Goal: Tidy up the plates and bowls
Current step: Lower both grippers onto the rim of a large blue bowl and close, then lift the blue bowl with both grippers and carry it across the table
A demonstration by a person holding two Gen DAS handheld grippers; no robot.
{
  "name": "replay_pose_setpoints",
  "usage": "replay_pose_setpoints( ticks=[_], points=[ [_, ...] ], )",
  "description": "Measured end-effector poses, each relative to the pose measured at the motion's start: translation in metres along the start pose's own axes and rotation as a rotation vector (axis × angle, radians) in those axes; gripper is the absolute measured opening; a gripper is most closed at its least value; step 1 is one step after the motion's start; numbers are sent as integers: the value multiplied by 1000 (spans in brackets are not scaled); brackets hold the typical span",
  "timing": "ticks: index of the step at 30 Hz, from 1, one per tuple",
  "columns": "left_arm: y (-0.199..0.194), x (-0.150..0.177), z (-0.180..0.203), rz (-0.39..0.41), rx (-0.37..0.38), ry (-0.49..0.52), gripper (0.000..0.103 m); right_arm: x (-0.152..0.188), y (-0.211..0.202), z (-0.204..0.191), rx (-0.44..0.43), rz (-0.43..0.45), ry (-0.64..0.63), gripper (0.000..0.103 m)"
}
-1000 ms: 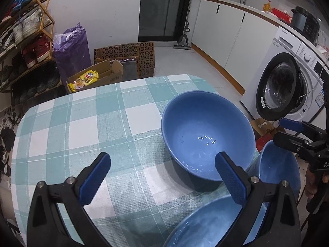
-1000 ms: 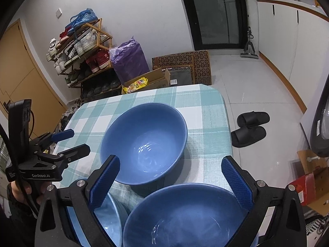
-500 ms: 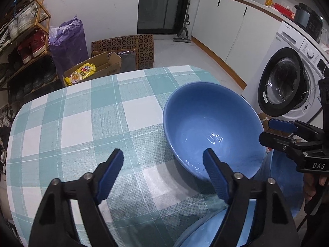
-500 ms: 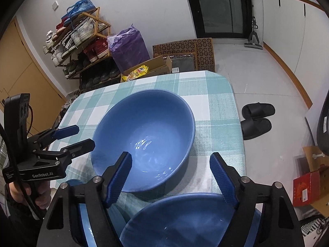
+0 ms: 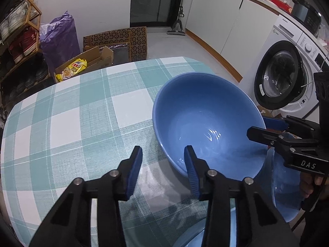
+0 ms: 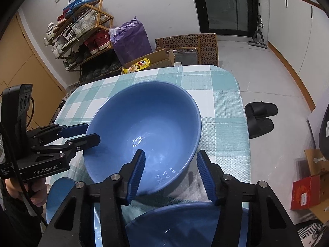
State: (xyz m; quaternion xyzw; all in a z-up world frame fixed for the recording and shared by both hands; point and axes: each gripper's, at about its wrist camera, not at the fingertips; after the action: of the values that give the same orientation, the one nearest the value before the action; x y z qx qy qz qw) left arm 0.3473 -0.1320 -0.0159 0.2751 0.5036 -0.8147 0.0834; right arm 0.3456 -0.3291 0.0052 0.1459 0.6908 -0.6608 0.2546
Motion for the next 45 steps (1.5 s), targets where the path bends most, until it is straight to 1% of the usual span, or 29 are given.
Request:
replay_pose_setpoints(
  ticks=[3,5,9,10,13,32,45],
  points=[
    [2,-1,3,-6,-8,20,35,0,2,0,6,0,-4,45],
    [3,-1,5,-12,-5,29,31,0,2,-1,18,0,-9,40],
    [4,-2,7,-18,-1,45,26,0,3,0,20,0,-10,37],
    [4,-2,8,-20,0,48,23,-1,3,1,22,0,-12,36],
    [4,-2,8,-19,-3,53,22,-1,3,1,24,2,-18,34],
    [-3,-1,7,3,0,45,21,1,1,-5,50,19,-41,33],
    [-34,-4,19,61,2,58,21,-1,-28,-7,54,69,-42,33]
  ],
)
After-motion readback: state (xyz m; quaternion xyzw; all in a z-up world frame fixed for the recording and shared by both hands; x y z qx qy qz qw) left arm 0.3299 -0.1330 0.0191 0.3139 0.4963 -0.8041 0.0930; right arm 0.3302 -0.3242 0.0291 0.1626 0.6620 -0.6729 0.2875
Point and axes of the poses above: each gripper's, at about its wrist camera, not at the fingertips, and y roughly the way its jaws point, z to its right, x to its underside, and after that the axes turned 13 degrees about x, right-handed
